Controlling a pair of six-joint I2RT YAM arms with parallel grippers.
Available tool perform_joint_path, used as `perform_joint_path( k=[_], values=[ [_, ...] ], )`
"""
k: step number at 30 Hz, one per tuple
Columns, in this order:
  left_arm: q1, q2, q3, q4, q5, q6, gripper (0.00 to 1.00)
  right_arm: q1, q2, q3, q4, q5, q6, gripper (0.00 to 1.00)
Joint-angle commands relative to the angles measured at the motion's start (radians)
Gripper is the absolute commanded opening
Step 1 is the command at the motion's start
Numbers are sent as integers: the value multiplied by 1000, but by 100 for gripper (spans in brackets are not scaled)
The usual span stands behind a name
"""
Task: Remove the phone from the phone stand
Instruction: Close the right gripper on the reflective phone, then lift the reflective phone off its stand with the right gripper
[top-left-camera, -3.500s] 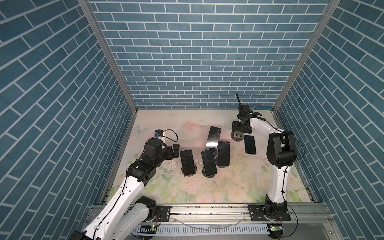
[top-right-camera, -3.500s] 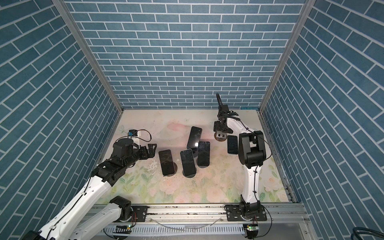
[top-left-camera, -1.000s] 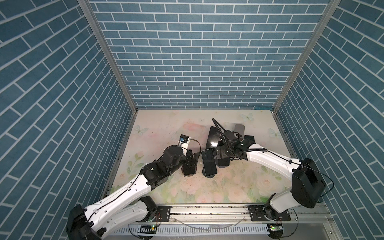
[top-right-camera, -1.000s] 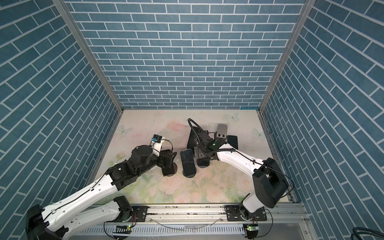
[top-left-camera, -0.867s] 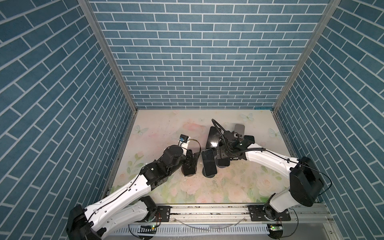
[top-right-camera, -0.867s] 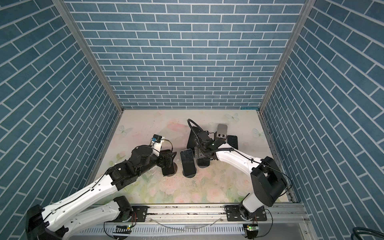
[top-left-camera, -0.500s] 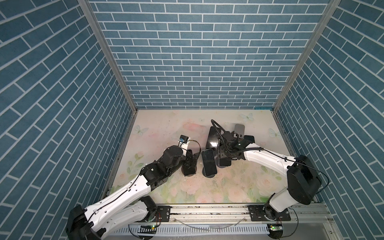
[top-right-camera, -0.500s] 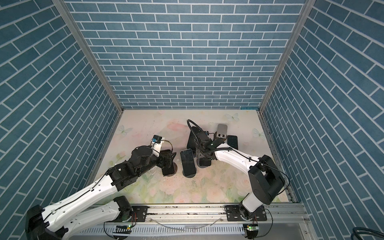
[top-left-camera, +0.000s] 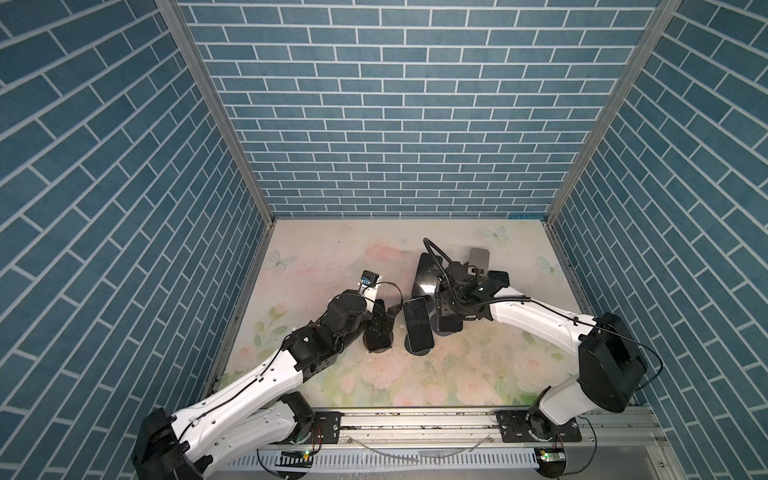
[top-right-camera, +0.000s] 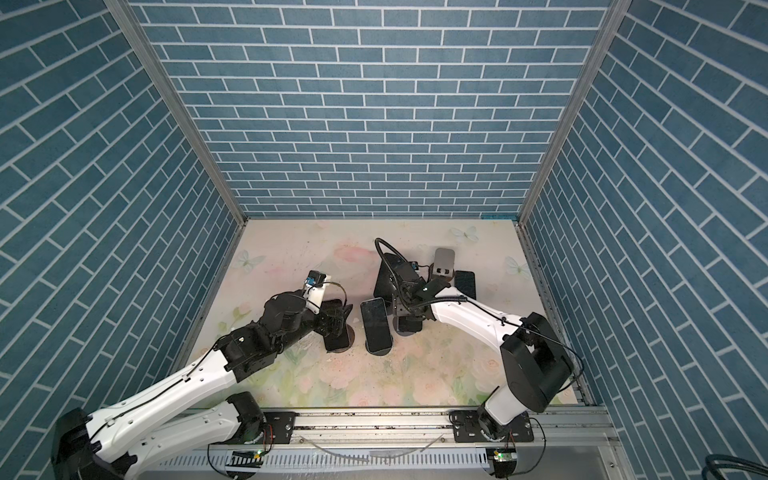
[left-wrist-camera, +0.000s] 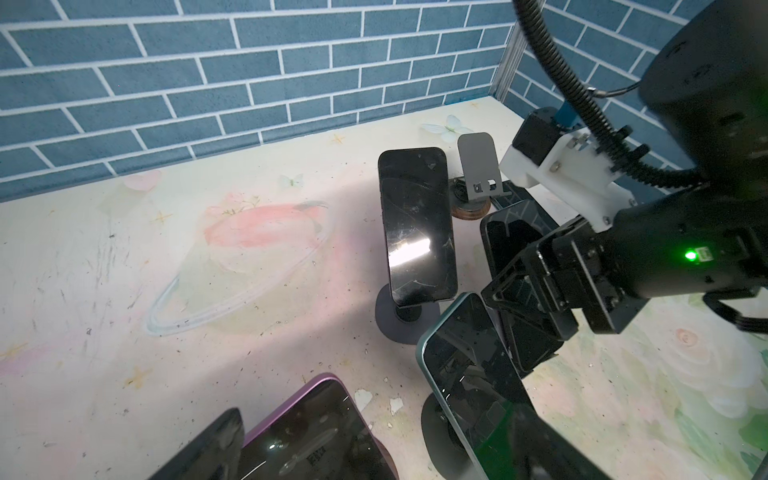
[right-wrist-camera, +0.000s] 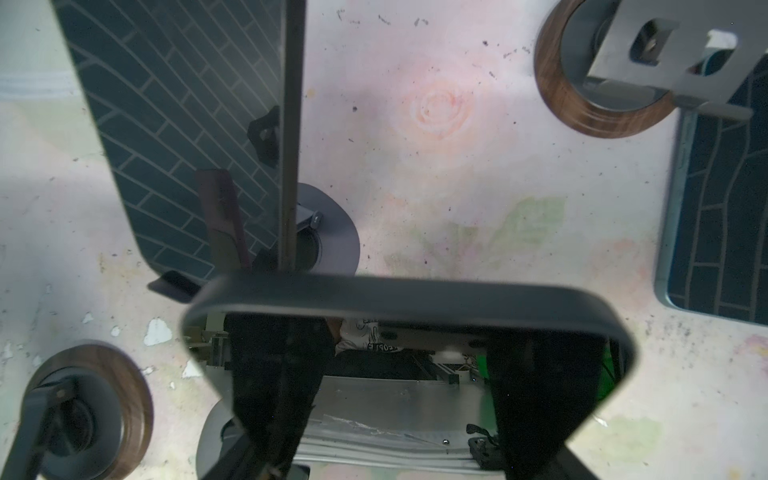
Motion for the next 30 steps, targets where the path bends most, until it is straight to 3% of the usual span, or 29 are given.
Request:
perform_joint_path(
  k=[1, 8, 17, 22, 30],
  values=[
    [-4, 5, 11, -2, -15, 17, 100, 3, -83, 61, -30, 46, -5, 55],
    [-4, 1, 11, -4, -31, 13, 100, -37, -197, 59, -81, 96, -40, 55],
    [-4, 2, 11, -10, -31, 4, 100, -197, -309, -82, -78, 71, -63, 55],
    [-4, 2, 11, -18, -39, -10, 100, -242, -276, -146, -56, 38, -94, 55],
    [-4, -18, 45, -95, -47, -28, 100, -278, -106, -171, 26, -26, -129, 55]
  ],
)
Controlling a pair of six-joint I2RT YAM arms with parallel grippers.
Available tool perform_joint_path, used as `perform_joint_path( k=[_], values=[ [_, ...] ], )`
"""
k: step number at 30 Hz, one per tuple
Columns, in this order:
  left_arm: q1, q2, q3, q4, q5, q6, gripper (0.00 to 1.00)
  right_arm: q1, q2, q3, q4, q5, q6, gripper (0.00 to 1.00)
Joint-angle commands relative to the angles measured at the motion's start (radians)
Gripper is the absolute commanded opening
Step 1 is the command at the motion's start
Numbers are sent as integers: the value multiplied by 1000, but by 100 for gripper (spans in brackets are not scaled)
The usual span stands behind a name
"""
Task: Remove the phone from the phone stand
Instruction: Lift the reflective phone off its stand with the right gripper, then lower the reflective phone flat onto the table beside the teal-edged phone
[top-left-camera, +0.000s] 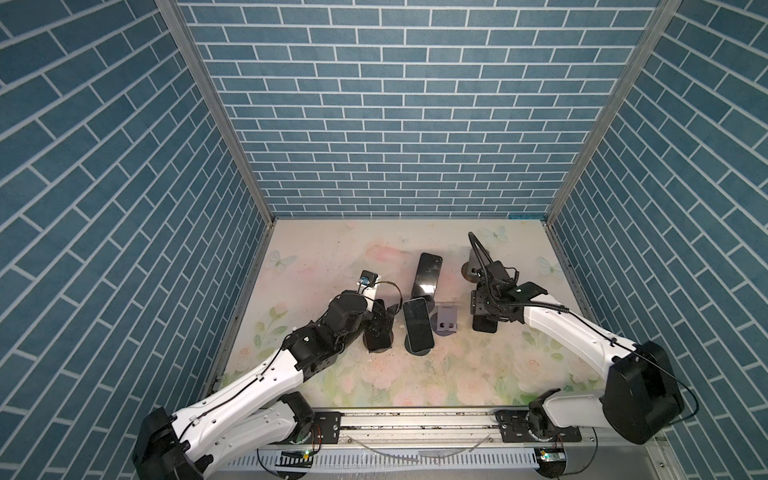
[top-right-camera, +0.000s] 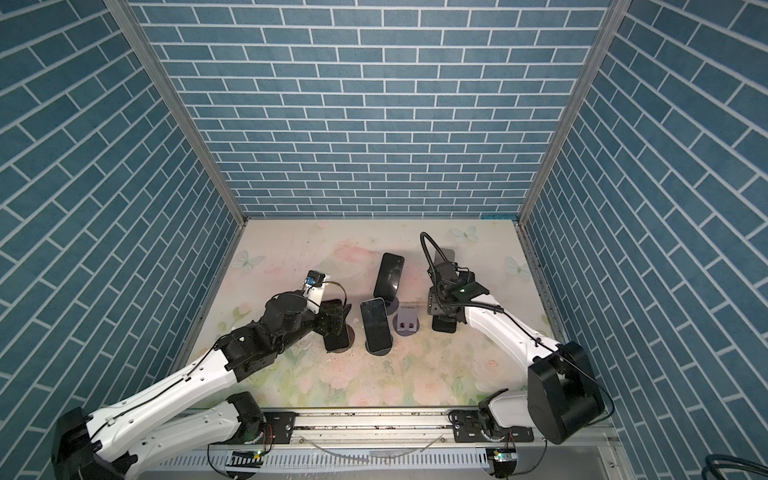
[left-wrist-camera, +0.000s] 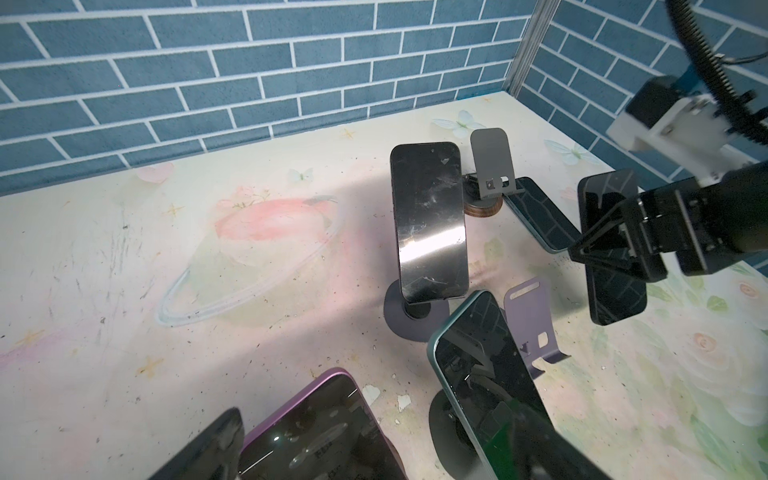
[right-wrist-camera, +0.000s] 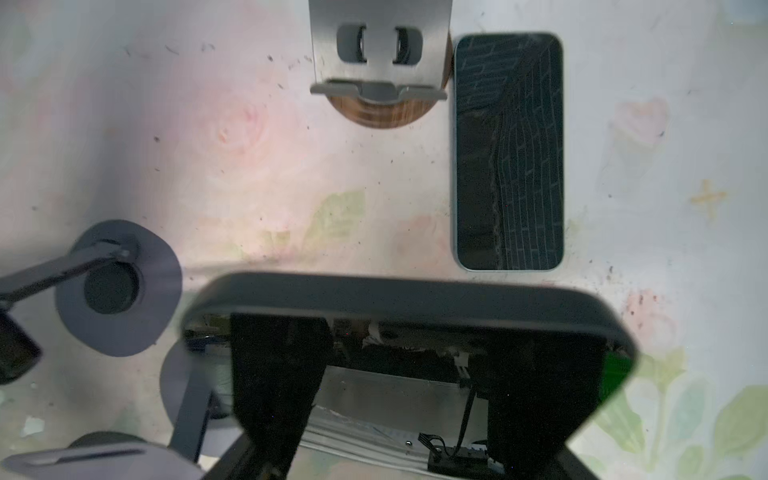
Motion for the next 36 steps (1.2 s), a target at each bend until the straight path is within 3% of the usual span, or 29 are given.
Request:
perform_joint_path(
  k=[1, 11, 19, 36],
  values=[
    [-4, -29, 33, -72, -26, -11, 100, -15, 58, -6, 70, -35, -39, 55],
    [-5, -103, -31, -27, -74, 5, 100, -48, 264, 97, 93, -70, -130, 56],
    [-4, -73, -12, -30, -95, 45, 100, -62, 376, 141, 87, -91, -98, 57],
    [-4, -70, -19, 4, -94, 53, 100, -63, 401, 144, 54, -90, -32, 69]
  ],
)
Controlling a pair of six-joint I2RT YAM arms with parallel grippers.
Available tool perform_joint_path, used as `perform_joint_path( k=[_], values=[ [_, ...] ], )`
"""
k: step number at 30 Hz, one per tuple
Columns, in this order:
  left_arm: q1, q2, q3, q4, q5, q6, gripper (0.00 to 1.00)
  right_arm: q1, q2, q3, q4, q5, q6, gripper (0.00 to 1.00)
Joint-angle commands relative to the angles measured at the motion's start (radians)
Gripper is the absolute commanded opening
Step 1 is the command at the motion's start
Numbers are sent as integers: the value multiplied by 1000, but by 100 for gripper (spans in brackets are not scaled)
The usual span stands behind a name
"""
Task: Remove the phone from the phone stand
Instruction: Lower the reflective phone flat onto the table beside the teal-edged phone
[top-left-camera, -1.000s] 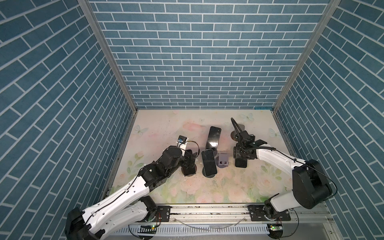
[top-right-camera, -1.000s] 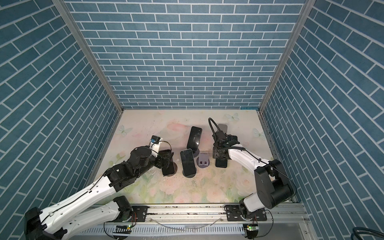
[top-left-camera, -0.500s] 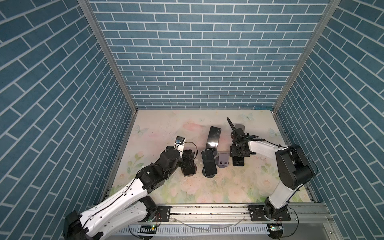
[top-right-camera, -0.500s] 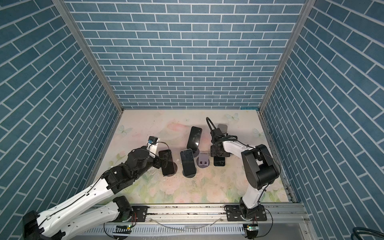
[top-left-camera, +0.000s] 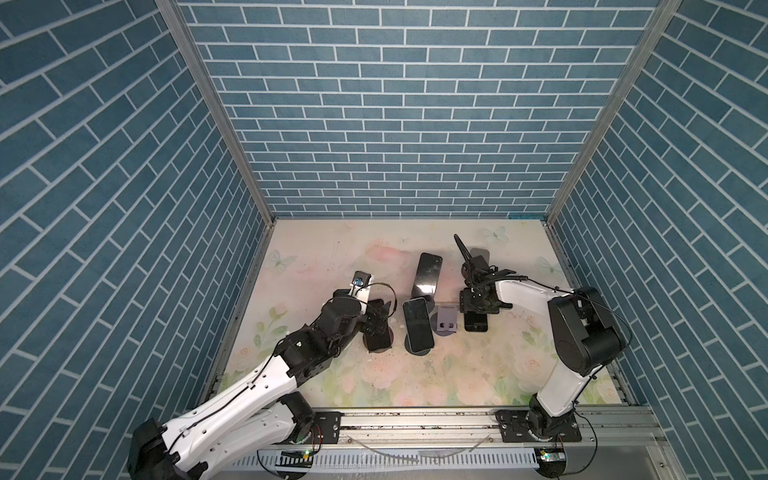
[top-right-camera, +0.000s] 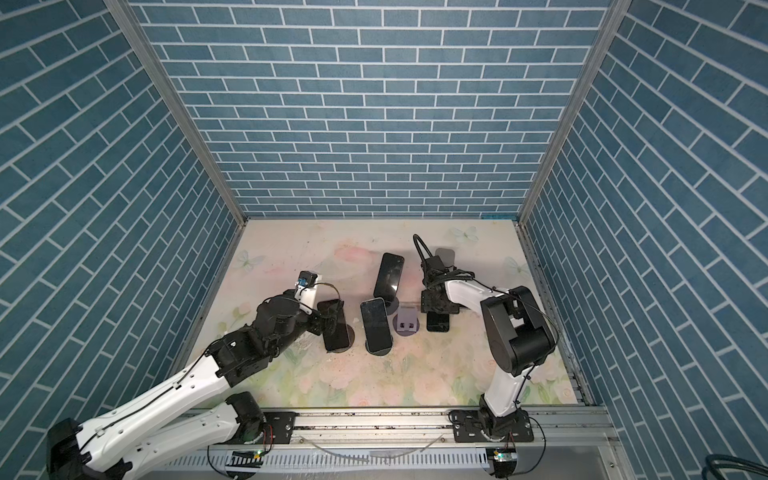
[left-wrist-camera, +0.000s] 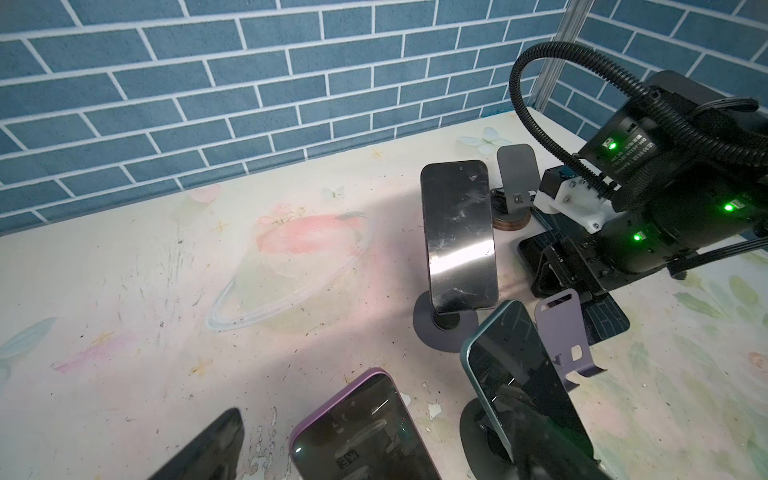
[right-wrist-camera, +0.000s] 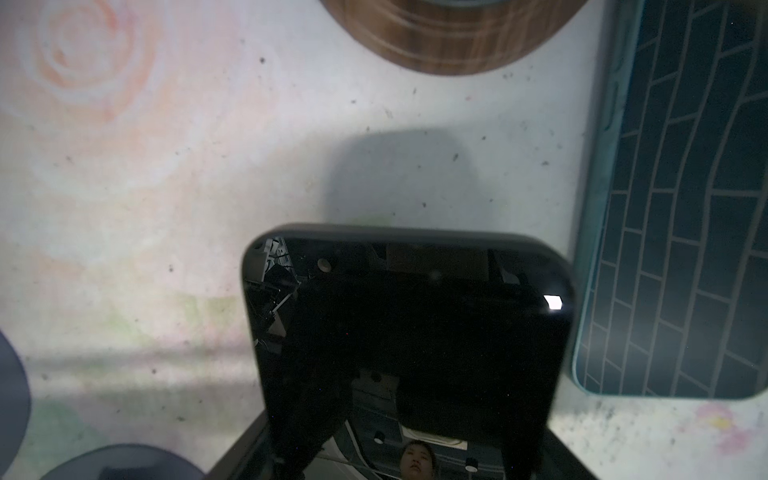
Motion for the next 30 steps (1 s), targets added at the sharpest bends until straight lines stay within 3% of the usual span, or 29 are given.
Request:
perform_joint_path(
  k=[1, 13, 30],
  values=[
    [-4, -9, 1, 2, -10, 6, 100, -2, 28, 18, -30, 19, 33, 69],
    [-4, -11, -8, 14, -10, 6, 100, -2, 25, 16, -78, 110, 30, 73],
    [-4, -5, -18, 21, -13, 12, 100, 0, 50, 30, -75, 86, 47, 80]
  ],
)
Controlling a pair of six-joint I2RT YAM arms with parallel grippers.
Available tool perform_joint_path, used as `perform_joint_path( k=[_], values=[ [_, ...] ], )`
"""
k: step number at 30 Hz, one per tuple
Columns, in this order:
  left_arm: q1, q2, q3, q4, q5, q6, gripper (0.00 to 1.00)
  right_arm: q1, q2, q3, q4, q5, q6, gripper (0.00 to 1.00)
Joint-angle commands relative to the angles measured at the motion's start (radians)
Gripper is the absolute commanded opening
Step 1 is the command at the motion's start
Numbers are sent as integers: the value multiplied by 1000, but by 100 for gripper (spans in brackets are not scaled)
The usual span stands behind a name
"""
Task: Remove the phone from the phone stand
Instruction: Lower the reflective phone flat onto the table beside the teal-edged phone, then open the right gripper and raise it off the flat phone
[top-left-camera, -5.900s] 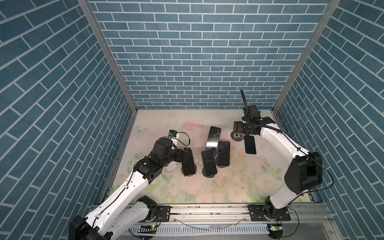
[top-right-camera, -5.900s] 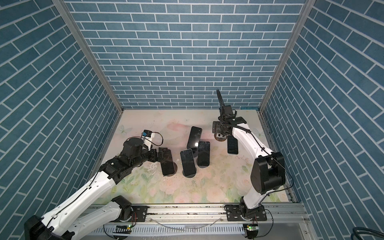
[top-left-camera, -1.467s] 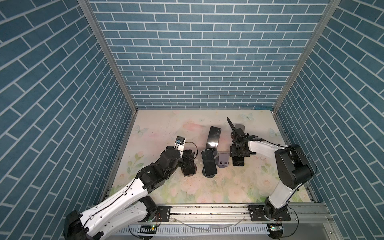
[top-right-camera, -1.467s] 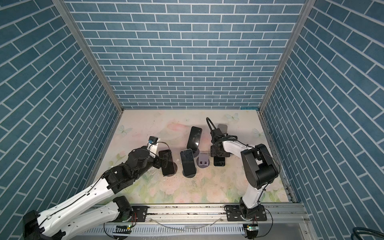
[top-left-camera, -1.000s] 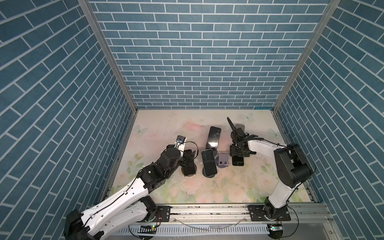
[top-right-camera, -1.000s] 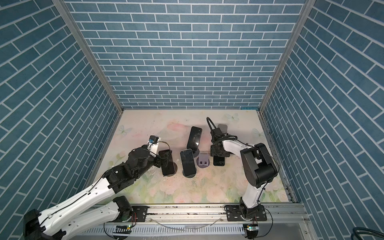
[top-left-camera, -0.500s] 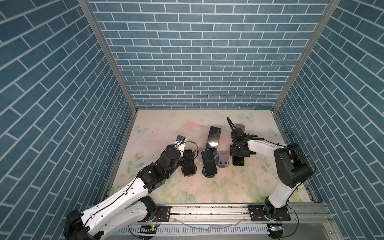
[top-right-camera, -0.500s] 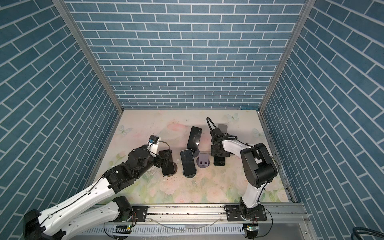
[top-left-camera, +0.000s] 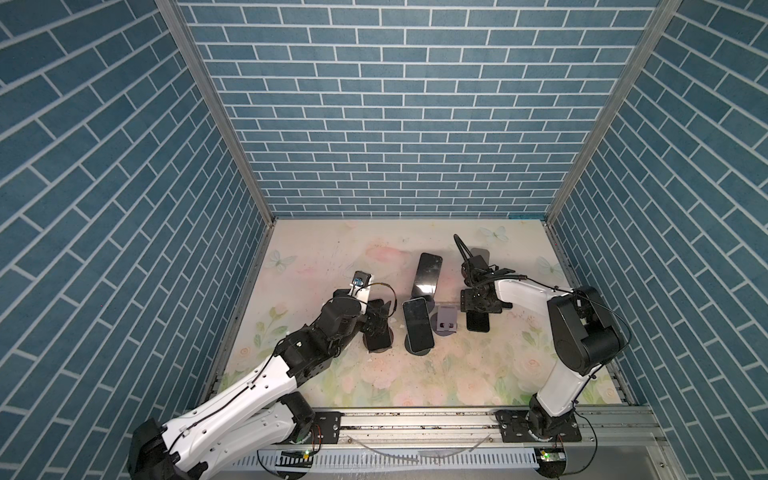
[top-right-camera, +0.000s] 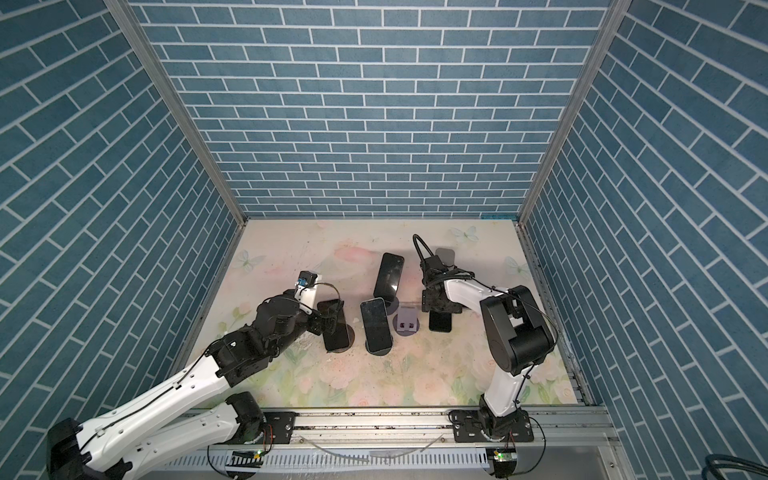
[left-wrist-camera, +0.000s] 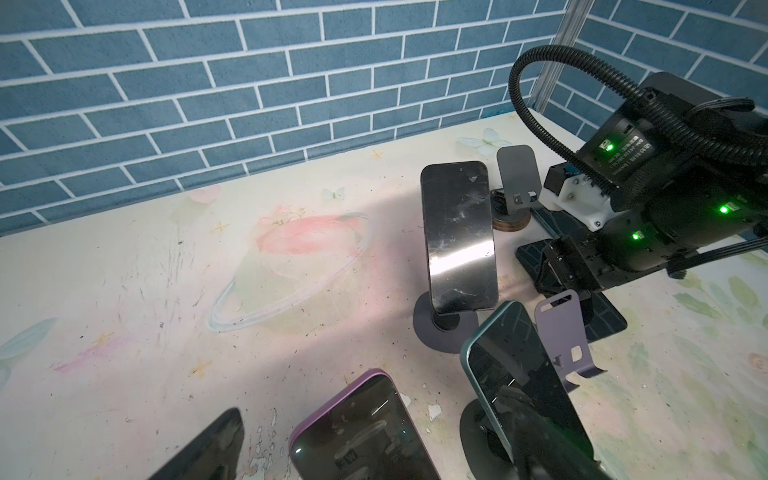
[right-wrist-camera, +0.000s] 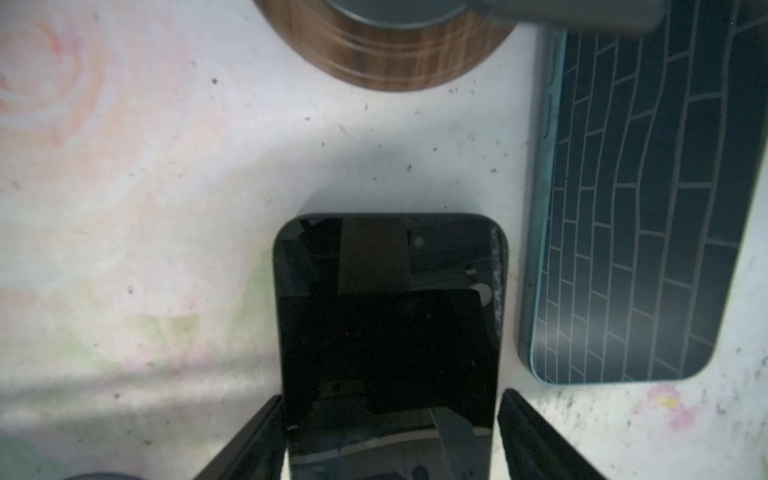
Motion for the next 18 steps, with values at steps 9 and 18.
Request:
perform_joint_path(
  k=[9, 18],
  values=[
    [-4, 0, -12, 2, -21, 9, 100, 0, 9, 27, -42, -11, 27, 81],
    [-4, 13, -9, -6, -25, 5, 100, 26, -107, 60, -89, -5, 19, 82]
  ],
)
